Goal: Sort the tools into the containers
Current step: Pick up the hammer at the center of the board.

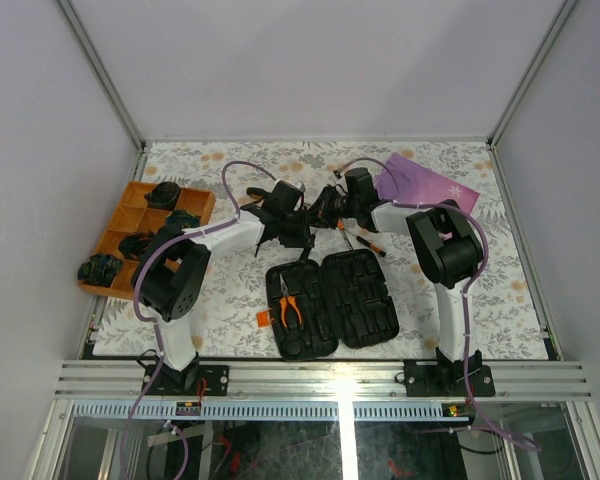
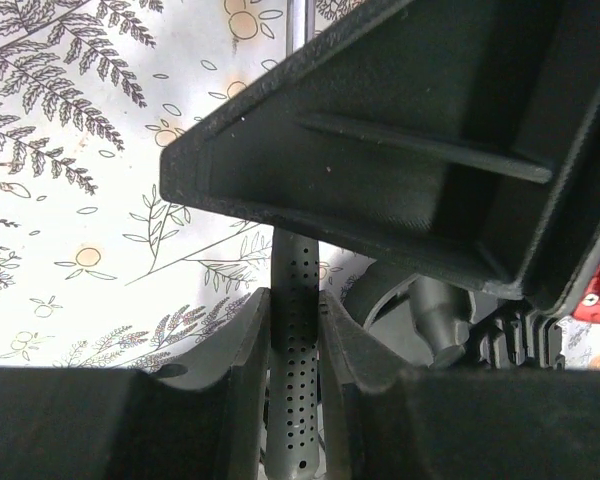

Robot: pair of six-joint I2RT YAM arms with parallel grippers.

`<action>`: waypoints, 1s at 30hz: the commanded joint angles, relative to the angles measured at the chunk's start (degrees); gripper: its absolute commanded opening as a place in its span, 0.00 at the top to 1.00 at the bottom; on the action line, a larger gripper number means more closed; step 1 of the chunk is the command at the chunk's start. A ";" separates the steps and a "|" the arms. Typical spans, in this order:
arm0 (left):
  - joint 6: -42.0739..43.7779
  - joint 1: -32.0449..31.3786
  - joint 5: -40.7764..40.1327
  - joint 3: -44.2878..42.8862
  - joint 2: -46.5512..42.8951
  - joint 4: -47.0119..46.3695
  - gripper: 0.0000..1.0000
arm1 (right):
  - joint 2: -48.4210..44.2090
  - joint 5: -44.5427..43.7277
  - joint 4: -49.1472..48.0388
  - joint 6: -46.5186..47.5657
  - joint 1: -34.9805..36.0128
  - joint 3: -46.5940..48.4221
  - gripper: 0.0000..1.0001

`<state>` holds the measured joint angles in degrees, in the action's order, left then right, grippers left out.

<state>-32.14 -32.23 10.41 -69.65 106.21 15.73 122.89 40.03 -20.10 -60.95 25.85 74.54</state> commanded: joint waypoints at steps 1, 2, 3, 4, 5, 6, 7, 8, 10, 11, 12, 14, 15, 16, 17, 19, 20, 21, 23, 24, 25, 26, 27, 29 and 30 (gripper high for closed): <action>0.54 -0.27 1.65 0.49 -2.51 -4.53 1.00 | -4.02 -0.67 -0.54 1.88 0.27 -0.86 0.94; 0.55 -0.29 1.66 0.83 -2.89 -4.84 1.00 | -4.80 -1.53 0.31 2.55 0.27 -1.19 0.97; 0.57 -0.29 1.71 1.17 -3.27 -5.09 1.00 | -5.62 -2.35 0.47 3.07 0.28 -1.73 0.99; 0.51 -0.29 1.71 1.44 -3.72 -5.31 0.99 | -6.39 -3.01 0.49 3.32 0.26 -2.27 1.00; 0.50 -0.29 1.68 1.88 -4.20 -5.47 0.98 | -7.10 -3.71 0.54 3.58 0.30 -2.78 1.00; 0.50 -0.29 1.66 2.26 -4.63 -5.81 0.97 | -7.67 -4.26 0.77 3.89 0.31 -3.12 1.00; 0.50 -0.27 1.53 2.71 -5.21 -6.25 0.97 | -8.26 -4.80 1.09 4.32 0.23 -3.40 1.00; 0.42 -0.29 1.26 3.23 -5.72 -6.58 0.96 | -8.82 -5.51 1.60 4.84 0.22 -3.59 1.00; 0.46 -0.21 0.89 3.59 -6.15 -6.59 0.96 | -10.33 -7.93 3.52 6.14 0.20 -4.25 0.94; 0.49 -0.20 0.90 3.63 -6.08 -6.52 0.96 | -11.41 -9.35 4.44 6.65 0.26 -4.65 0.87; 0.50 -0.20 0.99 3.57 -5.96 -6.50 0.96 | -12.05 -10.46 5.47 6.93 0.24 -4.87 0.77; 0.35 -0.20 1.16 3.55 -5.73 -6.56 0.97 | -12.48 -11.26 6.67 7.09 0.25 -5.20 0.65; 0.26 -0.20 1.25 3.54 -5.63 -6.65 0.97 | -12.50 -11.29 6.95 6.83 0.21 -5.46 0.62; 0.12 -0.25 1.27 3.43 -5.49 -6.65 0.97 | -12.43 -11.29 7.14 6.40 0.31 -5.78 0.60; 0.02 -0.25 1.27 3.33 -5.31 -6.62 0.97 | -12.27 -11.33 7.07 5.80 0.23 -6.23 0.58; -0.16 -0.20 1.36 2.97 -4.96 -6.52 0.97 | -12.19 -12.26 7.07 4.58 0.27 -7.35 0.55; -0.20 -0.20 1.37 2.71 -4.84 -6.36 0.97 | -12.18 -12.79 7.09 3.88 0.26 -7.99 0.53; -0.20 -0.19 1.20 2.54 -4.72 -5.91 0.97 | -12.33 -13.38 7.05 3.26 0.29 -8.68 0.52; -0.20 -0.25 0.72 2.18 -4.57 -5.49 0.98 | -12.69 -14.67 6.64 1.99 0.26 -10.20 0.48; -0.23 -0.17 0.51 2.01 -4.50 -5.31 0.98 | -13.04 -15.51 6.32 1.26 0.24 -10.96 0.47; -0.14 -0.15 0.37 1.87 -4.42 -5.09 0.98 | -13.37 -16.38 6.14 0.86 0.25 -11.68 0.47; -0.10 -0.20 0.29 1.77 -4.38 -4.97 0.98 | -13.74 -17.16 6.06 0.65 0.25 -12.25 0.46; 0.01 -0.20 0.17 1.79 -4.30 -4.81 0.98 | -14.01 -17.67 6.11 0.46 0.26 -12.63 0.46; 0.14 -0.23 0.11 1.65 -4.15 -4.59 0.99 | -14.29 -18.20 5.68 0.04 0.30 -13.18 0.45; 0.21 -0.22 0.17 1.63 -4.03 -4.55 0.99 | -14.11 -17.92 5.32 -0.14 0.26 -13.24 0.45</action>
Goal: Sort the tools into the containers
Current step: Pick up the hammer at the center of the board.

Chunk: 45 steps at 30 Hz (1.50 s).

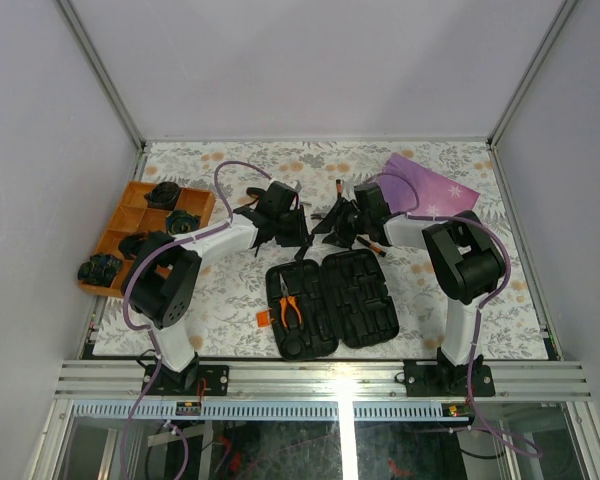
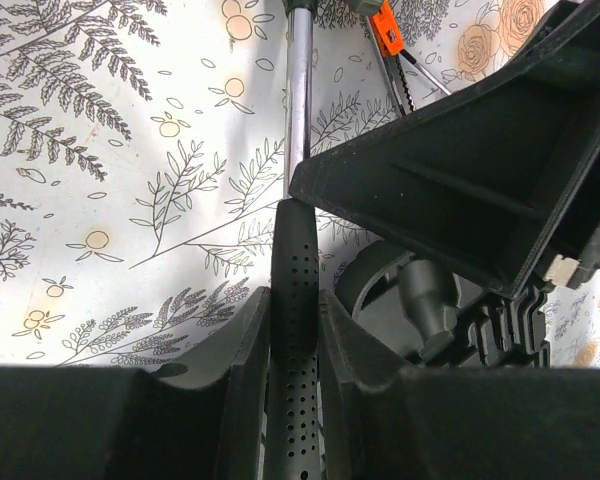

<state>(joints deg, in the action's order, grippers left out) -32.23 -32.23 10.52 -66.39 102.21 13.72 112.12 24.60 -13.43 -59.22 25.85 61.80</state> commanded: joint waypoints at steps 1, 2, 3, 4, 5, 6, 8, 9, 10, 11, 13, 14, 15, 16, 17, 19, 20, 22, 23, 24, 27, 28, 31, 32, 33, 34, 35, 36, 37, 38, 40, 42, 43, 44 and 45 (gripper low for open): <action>0.32 -0.21 0.20 -1.71 0.02 -2.48 0.99 | -2.97 -1.86 -1.60 -2.17 0.31 -0.27 0.45; 0.40 -0.24 0.28 -1.77 0.13 -2.42 0.99 | -2.18 -0.98 -2.17 -2.59 0.26 -0.08 0.45; 0.49 -0.28 0.57 -1.93 0.29 -2.33 0.99 | -1.41 0.29 -3.35 -3.31 0.27 0.13 0.45; 0.57 -0.29 0.81 -2.13 0.35 -2.25 0.99 | -0.59 1.59 -4.86 -4.22 0.30 0.13 0.45; 0.65 -0.29 1.15 -2.31 0.51 -2.16 0.99 | 0.43 3.33 -6.79 -5.38 0.30 0.16 0.46; 0.78 -0.36 1.55 -2.55 0.67 -2.08 0.99 | 1.36 4.98 -8.87 -6.65 0.30 0.12 0.46; 1.01 -0.54 1.96 -2.92 0.89 -1.79 0.99 | 3.34 7.98 -13.82 -9.49 0.24 0.03 0.49; 1.07 -0.72 2.11 -2.93 0.92 -1.77 0.99 | 4.18 9.46 -15.41 -10.48 0.28 0.14 0.50; 1.05 -0.80 2.09 -2.93 0.86 -1.84 0.99 | 4.76 10.18 -16.94 -11.15 0.27 0.16 0.52; 1.09 -0.84 2.17 -2.88 0.88 -1.97 0.99 | 5.12 10.49 -17.51 -11.57 0.24 0.16 0.53; 1.03 -0.91 2.45 -2.57 0.69 -2.47 0.99 | 5.18 10.64 -17.70 -11.47 0.24 0.16 0.55; 1.03 -0.91 2.60 -2.46 0.49 -2.69 0.99 | 5.06 10.64 -17.56 -11.14 0.19 0.16 0.57; 1.03 -0.91 2.75 -2.30 0.36 -2.86 0.99 | 4.85 10.58 -17.37 -10.71 0.17 0.20 0.59; 1.03 -0.91 2.99 -2.20 0.15 -3.09 0.99 | 4.44 10.42 -17.23 -10.43 0.17 0.22 0.63; 1.03 -0.91 3.18 -1.83 -0.06 -3.37 0.99 | 4.09 10.13 -17.04 -10.01 0.24 0.17 0.67; 0.94 -0.91 3.64 -1.19 -0.93 -4.23 0.97 | 3.15 9.28 -16.58 -9.07 0.18 0.09 0.76; 0.87 -0.88 3.69 -0.76 -1.45 -4.63 0.96 | 2.62 8.90 -16.28 -8.48 0.19 0.00 0.81; 0.85 -0.86 3.74 0.09 -2.56 -5.26 0.93 | 1.51 8.02 -15.75 -7.35 0.19 -0.16 0.89; 0.92 -0.92 3.72 0.34 -3.15 -5.46 0.91 | 0.66 7.54 -15.49 -6.79 0.19 -0.30 0.93; 0.94 -0.90 3.64 0.74 -3.78 -5.65 0.88 | -0.13 6.89 -15.14 -6.09 0.18 -0.42 0.97; 0.79 -0.91 3.21 1.85 -5.99 -5.82 0.77 | -2.77 4.47 -12.70 -3.10 0.13 -0.73 1.00; 0.69 -0.91 3.06 2.18 -6.84 -5.81 0.74 | -3.92 3.50 -11.68 -1.87 0.10 -0.98 1.00; 0.10 -0.42 2.58 3.24 -9.82 -5.15 0.63 | -8.09 -1.27 -8.93 1.83 0.14 -2.37 1.00; -0.24 -0.10 2.57 3.82 -10.92 -5.11 0.60 | -9.41 -3.01 -7.48 3.44 0.12 -2.68 1.00; -0.61 0.19 2.55 4.48 -12.21 -5.15 0.57 | -10.80 -4.58 -5.83 5.21 0.10 -2.87 1.00; -0.90 0.49 2.68 5.07 -13.34 -5.11 0.54 | -12.15 -6.19 -3.68 6.79 0.09 -3.00 1.00; -1.25 0.76 2.79 5.69 -14.44 -5.09 0.51 | -13.39 -7.39 -2.42 8.57 0.11 -3.10 1.00; -1.52 1.03 2.90 6.31 -15.57 -4.98 0.46 | -14.54 -8.40 -1.24 10.26 0.08 -3.20 1.00; -1.80 1.28 2.92 6.93 -16.63 -4.79 0.43 | -15.50 -9.12 -0.04 11.87 0.13 -3.26 1.00; -1.93 1.49 2.88 7.49 -17.80 -4.61 0.41 | -16.40 -9.73 1.24 14.06 0.10 -3.34 1.00; -2.05 1.83 2.61 8.71 -20.45 -4.02 0.40 | -18.84 -10.74 3.55 17.24 0.12 -3.82 1.00; -2.05 2.11 2.22 10.18 -22.99 -3.75 0.40 | -21.12 -11.74 4.84 19.18 0.09 -5.38 1.00; -2.05 2.24 2.15 10.86 -24.20 -3.72 0.40 | -22.50 -11.99 5.12 20.05 0.12 -6.86 1.00; -2.13 2.38 2.06 11.61 -25.54 -3.82 0.40 | -23.93 -12.15 5.28 20.73 0.10 -7.98 1.00; -2.26 2.55 1.96 12.36 -26.77 -3.91 0.40 | -25.43 -12.09 5.37 21.42 0.08 -9.24 1.00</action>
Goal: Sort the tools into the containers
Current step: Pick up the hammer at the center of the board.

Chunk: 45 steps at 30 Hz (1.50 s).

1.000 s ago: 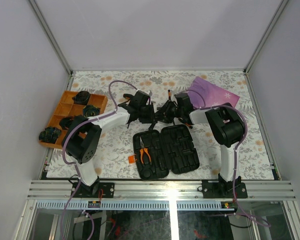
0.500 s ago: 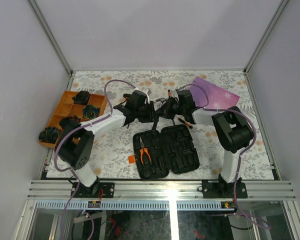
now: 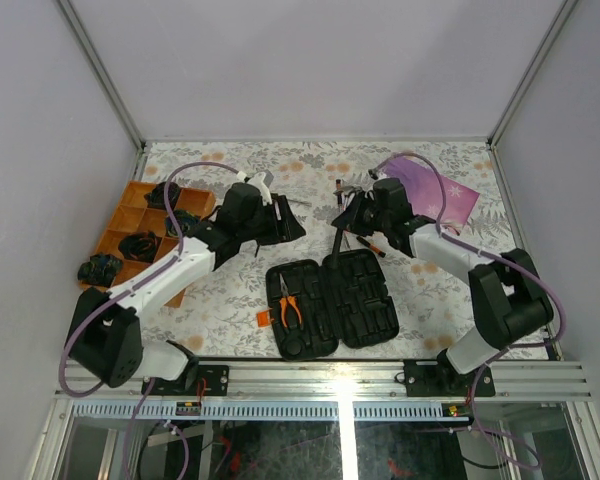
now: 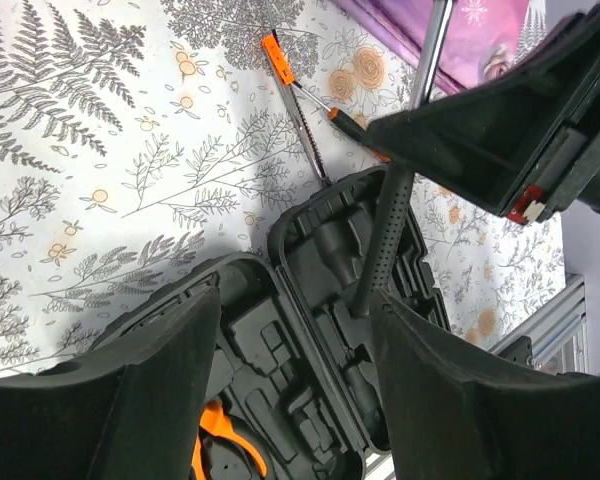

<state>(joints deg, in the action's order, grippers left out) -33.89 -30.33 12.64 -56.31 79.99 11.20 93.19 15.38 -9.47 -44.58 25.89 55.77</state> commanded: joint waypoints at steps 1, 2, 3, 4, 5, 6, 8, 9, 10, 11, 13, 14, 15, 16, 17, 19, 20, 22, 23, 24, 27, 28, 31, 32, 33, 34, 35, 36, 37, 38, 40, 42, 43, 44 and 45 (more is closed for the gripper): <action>-0.75 0.77 -0.29 2.96 -5.82 -1.43 0.40 | -8.20 -2.57 1.47 7.27 0.06 -4.55 1.00; -1.01 0.91 -0.45 3.52 -7.19 -1.52 0.40 | -9.82 -2.17 1.54 7.75 0.16 -5.86 1.00; -1.27 1.15 -0.54 4.22 -8.35 -1.52 0.40 | -11.74 -1.88 1.70 8.38 0.14 -7.18 1.00; -1.46 1.33 -0.54 4.85 -9.74 -1.72 0.39 | -13.74 -1.58 1.86 8.75 0.16 -8.61 1.00; -1.72 1.51 -0.53 5.42 -10.90 -1.86 0.39 | -15.78 -1.35 1.91 9.07 0.22 -10.10 1.00; -1.97 1.68 -0.53 5.96 -12.13 -2.03 0.39 | -17.86 -1.05 2.00 9.52 0.48 -11.40 1.00; -2.34 1.94 -0.21 7.06 -14.38 -2.53 0.39 | -22.12 -1.31 3.81 10.75 1.63 -12.75 1.00; -2.47 2.06 0.02 7.42 -15.34 -2.78 0.38 | -23.64 -1.69 5.33 11.66 2.79 -12.91 1.00; -2.57 2.19 0.47 7.85 -16.32 -2.97 0.38 | -24.91 -2.31 6.95 12.50 4.07 -12.88 1.00; -2.58 2.22 1.01 8.40 -17.30 -3.33 0.38 | -26.30 -3.35 8.49 13.17 5.67 -12.99 1.00; -2.60 2.29 1.89 9.46 -19.37 -4.50 0.38 | -29.18 -4.10 9.69 13.80 8.57 -14.06 1.00; -2.47 2.25 2.72 10.16 -20.31 -5.16 0.37 | -30.67 -4.23 9.73 13.82 9.93 -14.70 1.00; -2.31 2.29 3.69 10.72 -21.02 -5.96 0.37 | -32.09 -3.89 9.62 13.75 10.87 -15.44 1.00; -1.90 2.29 4.84 11.50 -21.91 -6.81 0.37 | -33.57 -3.12 9.43 13.69 11.56 -16.08 1.00; -1.56 2.25 6.14 12.02 -22.63 -7.55 0.37 | -34.91 -1.76 8.97 13.47 11.99 -16.87 1.00; -0.94 2.29 8.49 12.79 -23.77 -8.80 0.37 | -37.51 1.47 7.25 12.93 12.28 -18.93 1.00; -0.59 2.33 10.26 12.93 -24.08 -9.29 0.36 | -38.60 3.02 6.49 12.84 12.45 -19.58 1.00; 0.14 2.29 12.60 12.71 -24.20 -9.56 0.36 | -40.29 5.31 6.04 12.97 12.93 -20.39 1.00; 0.28 2.25 13.54 12.52 -24.13 -9.80 0.36 | -40.48 6.24 6.43 13.37 13.22 -20.39 1.00; 0.31 2.30 14.41 12.40 -24.13 -10.20 0.36 | -40.44 7.63 6.74 13.63 13.47 -20.47 1.00; -0.05 2.18 16.56 12.71 -24.67 -11.87 0.35 | -40.28 10.84 5.72 13.42 14.58 -21.05 1.00; -0.16 1.96 16.77 12.87 -25.01 -12.41 0.35 | -40.23 11.61 5.11 13.06 14.93 -21.27 1.00; -0.05 0.86 15.63 13.21 -25.79 -12.64 0.34 | -40.27 13.59 3.66 12.45 16.24 -21.52 1.00; 0.03 0.50 15.11 13.36 -25.82 -12.69 0.34 | -40.18 14.60 2.56 12.15 16.51 -21.76 1.00; 0.09 -0.01 14.90 13.30 -25.73 -12.69 0.34 | -40.04 15.74 1.43 11.73 16.71 -22.08 1.00; 0.32 -0.55 14.95 13.28 -25.53 -12.72 0.34 | -39.74 16.99 0.15 11.16 16.81 -22.48 1.00; 0.57 -1.13 15.37 13.26 -25.43 -12.95 0.34 | -39.25 18.49 -1.18 10.63 16.85 -22.89 1.00; 0.96 -1.74 15.84 13.41 -25.21 -13.60 0.34 | -38.64 19.91 -2.31 10.04 16.90 -23.01 1.00; 1.32 -2.41 16.70 13.72 -25.14 -14.50 0.33 | -38.00 21.27 -3.21 9.61 16.96 -23.03 1.00; 1.56 -2.87 17.44 14.08 -25.05 -15.45 0.33 | -37.20 22.66 -3.68 9.22 16.96 -22.88 1.00; 1.87 -3.31 19.15 14.53 -24.99 -17.38 0.33 | -35.97 24.84 -3.96 9.07 17.40 -22.35 1.00; 2.40 -3.62 20.79 14.57 -24.62 -18.50 0.33 | -35.54 25.95 -4.10 9.14 18.06 -22.19 1.00; 2.83 -3.82 21.53 14.55 -24.38 -18.65 0.32 | -35.53 26.34 -4.25 9.18 18.28 -22.19 1.00; 3.34 -4.04 22.03 14.37 -24.11 -18.67 0.32 | -35.56 26.77 -4.51 9.24 18.45 -22.31 1.00; 3.73 -4.24 22.34 14.26 -23.88 -18.55 0.32 | -35.61 27.10 -4.67 9.29 18.55 -22.36 1.00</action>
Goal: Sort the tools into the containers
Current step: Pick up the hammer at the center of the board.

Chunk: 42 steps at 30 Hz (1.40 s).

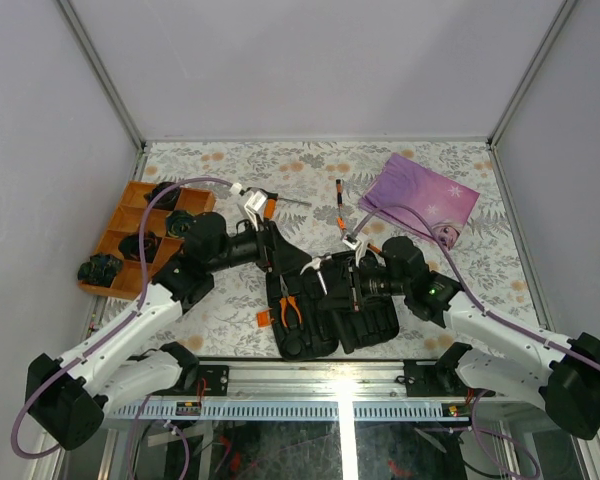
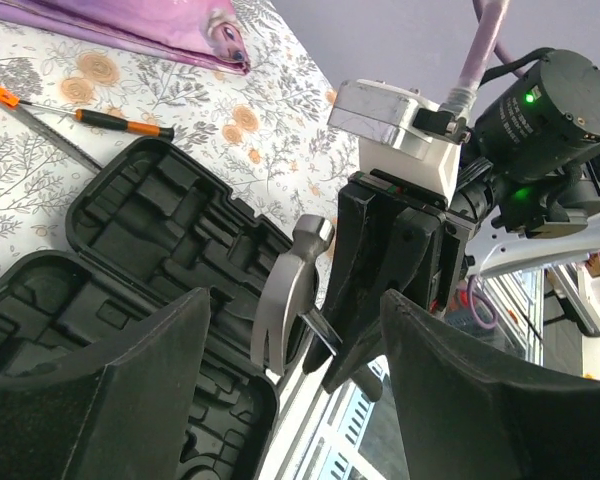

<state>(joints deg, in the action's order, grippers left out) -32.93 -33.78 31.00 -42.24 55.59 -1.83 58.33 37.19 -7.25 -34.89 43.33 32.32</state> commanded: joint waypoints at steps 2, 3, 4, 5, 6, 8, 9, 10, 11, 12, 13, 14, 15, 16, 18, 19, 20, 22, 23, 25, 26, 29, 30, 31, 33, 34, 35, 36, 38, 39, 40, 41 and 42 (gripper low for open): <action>3.27 -1.23 3.33 0.01 0.75 -4.63 0.32 | -0.84 5.35 -6.78 -0.08 1.27 1.21 1.00; 3.37 -1.27 3.20 0.01 0.77 -4.52 0.32 | -0.82 5.53 -6.67 0.18 1.30 1.37 1.00; 3.39 -1.47 3.26 0.06 0.82 -4.51 0.32 | -0.77 5.91 -6.69 0.33 1.31 1.53 1.00; 3.46 -1.65 3.40 0.10 0.82 -4.57 0.32 | -0.68 6.72 -6.92 0.35 1.47 1.79 1.00; 3.60 -1.93 3.72 0.21 0.94 -4.73 0.32 | -0.60 7.27 -7.66 0.23 1.51 1.91 1.00; 4.02 -2.52 4.64 0.07 1.29 -4.69 0.33 | -0.41 8.58 -9.36 -0.57 1.74 2.04 1.00; 4.28 -2.86 5.32 -0.02 1.35 -4.70 0.33 | -0.34 9.13 -10.16 -1.07 1.78 2.05 1.00; 4.46 -3.13 6.24 -0.04 1.42 -4.68 0.33 | -0.32 9.55 -10.80 -1.52 1.88 2.05 1.00; 4.67 -3.51 6.91 -0.06 1.42 -4.72 0.34 | -0.30 9.80 -11.12 -1.65 1.93 2.12 1.00; 4.90 -3.92 7.50 -0.11 1.44 -4.74 0.35 | -0.36 9.90 -11.20 -1.54 1.93 2.12 1.00; 5.03 -4.35 7.84 -0.02 1.37 -4.76 0.36 | -0.47 9.99 -11.10 -1.39 1.93 2.22 1.00; 5.14 -4.81 8.12 0.09 1.30 -4.74 0.36 | -0.52 10.01 -10.81 -1.12 1.93 2.37 1.00; 5.21 -5.17 8.32 0.11 1.31 -4.73 0.38 | -0.65 9.94 -10.26 -0.83 1.91 2.58 1.00; 5.23 -5.46 8.62 0.09 1.24 -4.78 0.40 | -0.67 9.92 -9.83 -0.65 1.91 2.85 1.00; 5.32 -5.74 8.93 -0.06 1.21 -4.68 0.48 | -0.64 10.00 -9.30 -0.49 1.89 3.24 1.00; 5.33 -5.83 8.89 -0.16 1.32 -4.64 0.54 | -0.73 9.94 -9.21 -0.44 1.89 3.28 1.00; 5.33 -5.86 8.90 -0.38 1.48 -4.54 0.60 | -0.81 9.80 -9.13 -0.28 1.89 3.28 1.00; 5.26 -5.90 8.32 -0.71 1.82 -3.81 0.74 | -0.84 9.45 -8.71 0.01 1.93 3.35 0.99; 5.12 -5.86 7.80 -0.92 1.88 -3.46 0.79 | -0.80 9.44 -8.48 0.17 1.93 3.43 0.98; 4.87 -5.92 6.91 -1.02 2.06 -3.01 0.87 | -0.56 9.48 -7.83 0.81 1.92 3.66 0.96; 4.67 -5.91 6.41 -1.01 1.97 -3.00 0.91 | -0.50 9.44 -7.49 1.11 1.91 3.79 0.93; 4.56 -5.95 5.08 -1.30 1.97 -2.11 1.00 | -1.12 8.02 -6.17 2.16 1.86 3.98 0.77; 4.66 -5.95 4.47 -1.73 2.03 -1.35 1.00 | -1.70 5.98 -5.02 2.91 1.92 4.03 0.72; 4.73 -5.95 3.58 -2.04 2.00 -0.55 1.00 | -2.41 4.04 -3.79 3.78 1.89 4.13 0.67; 4.80 -5.94 1.52 -2.95 2.32 1.66 1.00 | -3.85 0.05 0.30 6.52 1.92 4.60 0.57; 4.64 -5.95 0.12 -3.39 2.51 2.69 1.00 | -4.56 -2.23 1.65 7.57 1.93 4.74 0.49; 4.29 -5.95 -2.79 -4.11 2.75 4.27 1.00 | -5.23 -4.46 2.91 8.33 1.93 4.73 0.38; 3.94 -5.95 -5.54 -4.61 2.98 5.66 1.00 | -5.91 -6.92 3.90 9.20 1.91 4.80 0.30; 3.53 -5.95 -9.82 -5.73 3.38 8.04 1.00 | -7.01 -11.17 4.84 10.57 1.93 4.41 0.21; 3.27 -5.95 -11.66 -6.34 3.64 9.23 1.00 | -7.49 -13.62 5.19 10.78 1.93 4.22 0.18; 2.97 -5.97 -13.08 -6.72 3.77 9.96 1.00 | -7.97 -15.67 5.65 11.06 1.91 4.10 0.16; 2.34 -5.95 -14.60 -7.06 3.92 10.46 1.00 | -8.35 -17.59 6.08 11.29 1.93 4.11 0.14; 1.28 -6.02 -15.55 -7.40 4.05 10.74 1.00 | -8.70 -19.50 6.25 11.42 1.93 4.09 0.13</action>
<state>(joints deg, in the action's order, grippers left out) -29.15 -39.51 23.55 -45.95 59.86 7.64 51.33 28.51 -3.05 -26.68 45.08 34.41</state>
